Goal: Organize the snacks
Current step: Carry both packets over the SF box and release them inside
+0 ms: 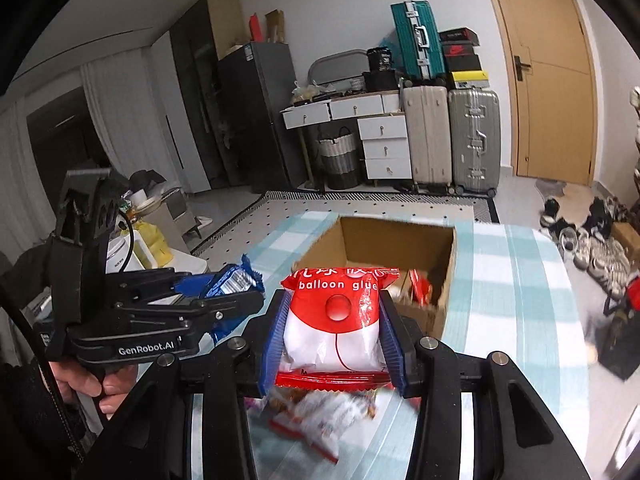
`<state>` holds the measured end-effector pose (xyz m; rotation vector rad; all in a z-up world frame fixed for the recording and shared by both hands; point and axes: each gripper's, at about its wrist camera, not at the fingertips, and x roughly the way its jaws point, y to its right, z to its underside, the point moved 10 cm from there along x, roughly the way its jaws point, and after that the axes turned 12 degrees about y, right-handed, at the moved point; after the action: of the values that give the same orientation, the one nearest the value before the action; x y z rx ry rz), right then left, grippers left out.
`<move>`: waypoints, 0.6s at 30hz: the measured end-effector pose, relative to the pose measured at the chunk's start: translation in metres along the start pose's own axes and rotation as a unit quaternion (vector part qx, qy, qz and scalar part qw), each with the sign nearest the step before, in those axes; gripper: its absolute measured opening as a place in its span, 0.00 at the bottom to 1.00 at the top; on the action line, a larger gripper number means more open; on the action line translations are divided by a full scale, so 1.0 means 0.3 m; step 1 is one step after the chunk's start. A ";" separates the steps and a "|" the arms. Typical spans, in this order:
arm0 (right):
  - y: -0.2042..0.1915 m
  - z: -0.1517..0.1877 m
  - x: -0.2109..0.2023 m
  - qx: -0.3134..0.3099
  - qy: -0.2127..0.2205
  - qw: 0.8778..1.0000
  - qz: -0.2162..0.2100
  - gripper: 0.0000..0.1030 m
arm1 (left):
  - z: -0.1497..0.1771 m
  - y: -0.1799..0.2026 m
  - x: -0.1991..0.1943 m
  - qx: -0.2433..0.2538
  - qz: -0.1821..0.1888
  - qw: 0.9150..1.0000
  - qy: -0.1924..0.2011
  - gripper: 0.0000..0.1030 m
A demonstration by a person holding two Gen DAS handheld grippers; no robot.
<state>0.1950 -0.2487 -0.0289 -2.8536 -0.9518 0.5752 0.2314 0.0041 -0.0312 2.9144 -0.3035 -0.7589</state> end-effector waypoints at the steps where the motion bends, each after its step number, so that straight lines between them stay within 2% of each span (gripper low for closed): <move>1: 0.003 -0.011 0.013 -0.002 -0.001 1.000 -0.001 0.42 | -0.025 -0.008 0.016 -0.003 0.001 1.000 0.000 0.40; 12: 0.084 -0.086 0.208 0.010 -0.027 1.000 -0.005 0.42 | -0.184 -0.020 0.245 0.007 -0.005 1.000 -0.018 0.40; 18: 0.141 -0.117 0.313 0.015 -0.033 0.999 -0.003 0.42 | -0.203 -0.033 0.390 0.000 0.000 0.999 -0.040 0.40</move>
<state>0.3013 -0.2256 -0.0348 -2.8211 -0.9524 0.6807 0.3631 -0.0084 -0.0351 2.8888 -0.3104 -0.8771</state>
